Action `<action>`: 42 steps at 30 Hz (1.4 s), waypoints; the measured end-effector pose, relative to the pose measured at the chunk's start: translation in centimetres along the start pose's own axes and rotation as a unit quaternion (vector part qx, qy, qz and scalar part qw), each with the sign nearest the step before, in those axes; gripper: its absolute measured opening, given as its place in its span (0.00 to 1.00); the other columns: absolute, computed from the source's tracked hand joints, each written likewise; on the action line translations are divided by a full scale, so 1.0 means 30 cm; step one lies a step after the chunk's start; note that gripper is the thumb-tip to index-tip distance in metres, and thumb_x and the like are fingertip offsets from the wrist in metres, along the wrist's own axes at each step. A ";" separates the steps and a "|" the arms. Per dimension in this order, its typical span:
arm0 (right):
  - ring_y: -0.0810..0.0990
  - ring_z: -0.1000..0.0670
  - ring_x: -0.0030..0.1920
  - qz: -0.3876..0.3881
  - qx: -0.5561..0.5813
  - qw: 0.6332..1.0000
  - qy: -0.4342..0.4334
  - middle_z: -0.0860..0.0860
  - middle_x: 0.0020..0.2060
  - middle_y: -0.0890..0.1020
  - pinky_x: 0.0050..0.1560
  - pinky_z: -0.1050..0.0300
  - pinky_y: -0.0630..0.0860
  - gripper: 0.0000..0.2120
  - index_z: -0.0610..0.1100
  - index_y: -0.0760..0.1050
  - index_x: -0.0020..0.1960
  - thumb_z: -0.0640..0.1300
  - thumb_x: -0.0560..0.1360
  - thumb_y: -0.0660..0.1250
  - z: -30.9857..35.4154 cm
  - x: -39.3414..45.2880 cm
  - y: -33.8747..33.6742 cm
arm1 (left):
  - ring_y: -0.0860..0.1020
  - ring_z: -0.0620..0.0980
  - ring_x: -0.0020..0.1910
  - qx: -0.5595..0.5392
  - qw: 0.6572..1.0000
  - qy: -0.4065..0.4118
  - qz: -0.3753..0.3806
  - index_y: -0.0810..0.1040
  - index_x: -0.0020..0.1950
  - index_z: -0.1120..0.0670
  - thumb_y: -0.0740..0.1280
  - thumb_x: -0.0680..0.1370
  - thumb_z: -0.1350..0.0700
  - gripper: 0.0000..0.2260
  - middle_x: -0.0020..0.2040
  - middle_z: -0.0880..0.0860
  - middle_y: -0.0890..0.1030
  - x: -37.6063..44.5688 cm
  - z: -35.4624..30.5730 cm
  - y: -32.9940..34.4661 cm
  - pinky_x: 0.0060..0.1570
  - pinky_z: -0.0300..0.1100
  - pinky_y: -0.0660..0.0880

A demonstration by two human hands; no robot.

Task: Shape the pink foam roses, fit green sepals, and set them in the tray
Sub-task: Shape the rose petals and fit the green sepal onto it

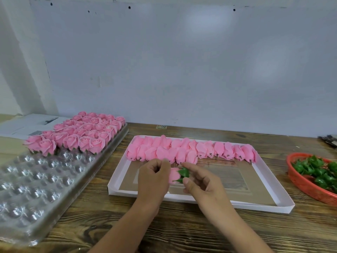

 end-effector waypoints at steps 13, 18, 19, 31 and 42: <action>0.83 0.56 0.48 0.015 0.023 1.000 0.000 0.54 0.49 0.86 0.50 0.58 0.80 0.18 0.55 0.79 0.57 0.33 0.76 0.69 -0.020 0.005 0.016 | 0.70 0.45 0.23 -0.028 0.999 -0.040 0.019 0.76 0.28 0.53 0.65 0.81 0.55 0.19 0.27 0.53 0.74 -0.005 0.014 0.003 0.22 0.36 0.68; 0.83 0.58 0.42 0.012 0.080 0.997 0.005 0.53 0.45 0.87 0.40 0.63 0.79 0.18 0.55 0.82 0.53 0.32 0.76 0.68 -0.023 0.003 0.028 | 0.69 0.44 0.23 -0.051 0.997 -0.052 0.032 0.77 0.29 0.52 0.65 0.81 0.55 0.19 0.27 0.52 0.75 -0.010 0.014 0.006 0.22 0.36 0.67; 0.82 0.58 0.41 0.007 0.076 0.997 0.002 0.52 0.44 0.87 0.40 0.62 0.80 0.18 0.57 0.82 0.52 0.33 0.76 0.69 -0.022 0.002 0.026 | 0.70 0.44 0.23 -0.052 0.997 -0.050 0.034 0.77 0.31 0.53 0.65 0.81 0.54 0.18 0.27 0.52 0.76 -0.009 0.015 0.006 0.22 0.36 0.67; 0.84 0.53 0.45 -0.063 0.127 0.989 0.035 0.48 0.46 0.86 0.42 0.61 0.81 0.12 0.46 0.80 0.55 0.32 0.77 0.66 -0.037 0.028 -0.053 | 0.84 0.52 0.46 -0.147 0.966 -0.082 0.194 0.83 0.54 0.58 0.72 0.76 0.55 0.10 0.49 0.58 0.86 -0.012 0.001 0.033 0.46 0.42 0.81; 0.84 0.56 0.42 -0.062 0.115 0.991 0.024 0.48 0.43 0.87 0.40 0.62 0.81 0.12 0.47 0.82 0.53 0.33 0.76 0.68 -0.036 0.028 -0.070 | 0.85 0.53 0.51 -0.168 0.960 -0.067 0.212 0.82 0.57 0.58 0.75 0.71 0.55 0.17 0.52 0.57 0.86 -0.009 0.005 0.031 0.48 0.42 0.82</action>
Point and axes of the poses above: each hand's wrist, its own x-axis towards the middle knuckle, its own y-axis out of the palm, z = x × y, the point moved 4 cm from there along x, towards the middle knuckle
